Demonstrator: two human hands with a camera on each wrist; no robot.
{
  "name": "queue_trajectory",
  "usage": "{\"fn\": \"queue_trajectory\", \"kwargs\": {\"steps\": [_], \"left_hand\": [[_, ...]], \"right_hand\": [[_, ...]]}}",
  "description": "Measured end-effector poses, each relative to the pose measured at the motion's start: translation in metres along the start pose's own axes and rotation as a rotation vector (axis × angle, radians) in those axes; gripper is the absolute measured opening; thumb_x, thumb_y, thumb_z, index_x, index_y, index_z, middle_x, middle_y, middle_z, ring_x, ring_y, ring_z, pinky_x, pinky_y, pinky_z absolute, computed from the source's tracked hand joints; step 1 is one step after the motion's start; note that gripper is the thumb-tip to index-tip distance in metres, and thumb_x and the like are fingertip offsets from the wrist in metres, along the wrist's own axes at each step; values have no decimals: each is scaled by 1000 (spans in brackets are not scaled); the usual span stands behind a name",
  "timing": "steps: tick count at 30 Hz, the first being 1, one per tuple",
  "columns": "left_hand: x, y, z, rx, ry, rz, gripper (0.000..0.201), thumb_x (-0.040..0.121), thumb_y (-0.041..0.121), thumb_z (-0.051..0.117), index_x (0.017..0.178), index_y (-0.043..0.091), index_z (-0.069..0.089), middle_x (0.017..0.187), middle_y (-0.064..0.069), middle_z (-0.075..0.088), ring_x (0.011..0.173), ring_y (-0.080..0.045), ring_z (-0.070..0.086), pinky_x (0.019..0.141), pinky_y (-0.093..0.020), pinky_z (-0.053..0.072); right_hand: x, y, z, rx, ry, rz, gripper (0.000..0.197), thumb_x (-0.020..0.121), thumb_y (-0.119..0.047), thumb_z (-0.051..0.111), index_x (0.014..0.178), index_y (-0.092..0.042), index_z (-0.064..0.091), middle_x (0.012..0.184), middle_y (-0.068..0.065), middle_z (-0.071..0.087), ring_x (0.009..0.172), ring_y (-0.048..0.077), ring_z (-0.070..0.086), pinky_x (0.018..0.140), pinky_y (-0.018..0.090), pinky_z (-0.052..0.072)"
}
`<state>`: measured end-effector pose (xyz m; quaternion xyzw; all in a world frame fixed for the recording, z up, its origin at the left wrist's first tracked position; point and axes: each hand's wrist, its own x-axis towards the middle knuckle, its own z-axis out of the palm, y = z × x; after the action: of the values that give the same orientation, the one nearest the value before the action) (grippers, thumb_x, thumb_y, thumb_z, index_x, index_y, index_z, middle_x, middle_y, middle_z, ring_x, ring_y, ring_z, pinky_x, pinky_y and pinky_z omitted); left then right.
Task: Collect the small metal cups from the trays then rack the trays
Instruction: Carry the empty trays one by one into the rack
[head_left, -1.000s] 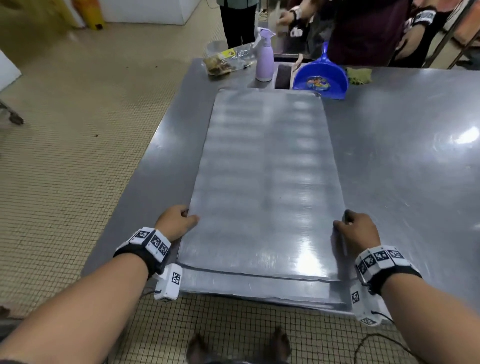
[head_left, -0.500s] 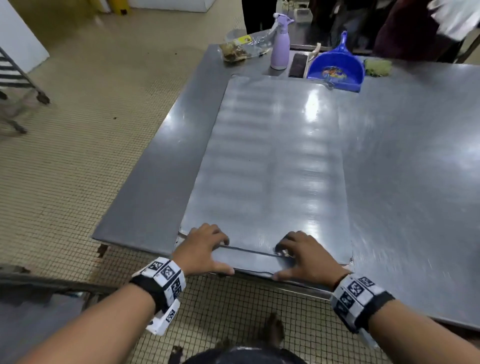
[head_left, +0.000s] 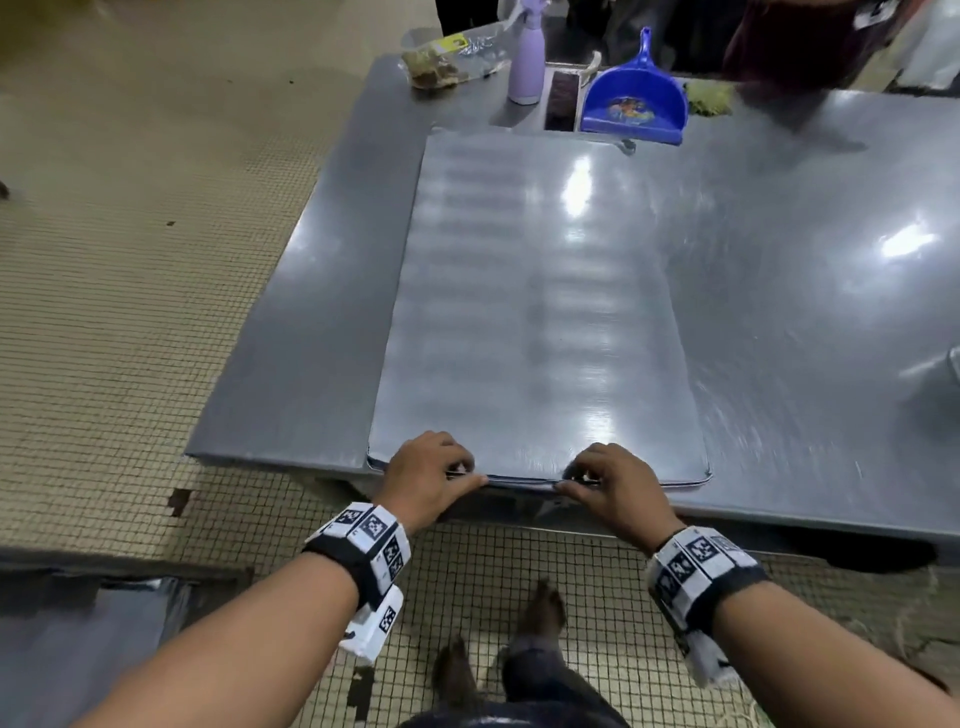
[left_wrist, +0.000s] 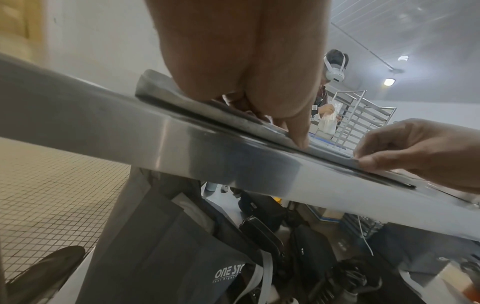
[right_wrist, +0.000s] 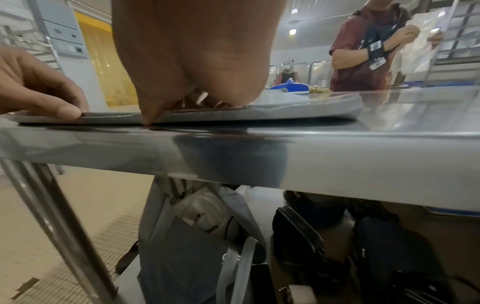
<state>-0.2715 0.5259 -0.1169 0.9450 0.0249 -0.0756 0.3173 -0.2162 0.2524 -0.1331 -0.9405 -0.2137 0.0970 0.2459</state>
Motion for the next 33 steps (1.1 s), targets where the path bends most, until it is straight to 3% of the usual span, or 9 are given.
{"fn": "queue_trajectory", "kwargs": {"steps": [3,5,8,15,20,27,29,32,33], "left_hand": [[-2,-6,-1,-12,87,-34,37,85,56,68,100,23,73,100,8,64,98,-14,58,93,-42,49],[-5,-17,-5,41,224,-172,45,86,58,65,115,24,70,117,2,61,113,-21,54,101,-46,42],[-13,-37,-15,67,306,-459,65,83,62,64,135,24,58,135,-9,49,127,-32,43,108,-51,36],[-18,-23,-16,-64,277,-630,73,86,54,67,144,15,46,145,-15,40,136,-35,35,111,-51,31],[-29,-20,-5,-190,254,-654,72,80,50,77,137,16,49,138,-12,42,123,-35,50,100,-51,48],[-55,-12,18,-540,250,-706,74,77,20,86,133,16,38,128,-10,58,95,-22,62,62,-31,52],[-61,-3,25,-544,206,-723,80,75,21,87,138,14,38,128,-11,60,95,-24,64,60,-33,56],[-76,16,41,-516,135,-696,74,80,14,83,140,7,41,122,-8,60,83,-14,61,44,-18,50],[-80,21,45,-503,120,-682,74,80,12,83,141,6,42,122,-7,59,85,-15,61,49,-18,50]], "right_hand": [[-1,5,-8,46,74,129,39,83,-66,61,87,-29,74,83,-13,66,82,7,59,72,33,51],[-7,20,-20,-2,171,289,43,86,-62,60,106,-27,72,107,0,69,102,20,61,87,41,52],[-24,39,-42,-108,148,577,65,83,-59,67,135,-22,55,141,12,50,132,32,41,105,50,38],[-23,51,-48,-114,97,722,85,74,-67,71,135,-14,46,142,19,45,129,41,40,101,54,41],[-40,65,-57,-98,61,670,76,72,-67,72,119,-11,51,135,18,45,121,40,44,95,50,44],[-73,87,-66,-14,30,643,99,69,-67,76,140,-10,37,137,19,40,126,40,43,101,50,44],[-84,98,-74,-42,2,627,95,66,-70,76,133,-12,43,133,18,43,120,38,48,99,50,47],[-100,118,-88,-10,-47,605,100,63,-65,82,137,-12,39,133,16,42,121,35,49,98,49,48],[-105,123,-91,14,-60,598,103,63,-61,84,139,-11,37,135,16,40,121,35,50,99,48,48]]}}
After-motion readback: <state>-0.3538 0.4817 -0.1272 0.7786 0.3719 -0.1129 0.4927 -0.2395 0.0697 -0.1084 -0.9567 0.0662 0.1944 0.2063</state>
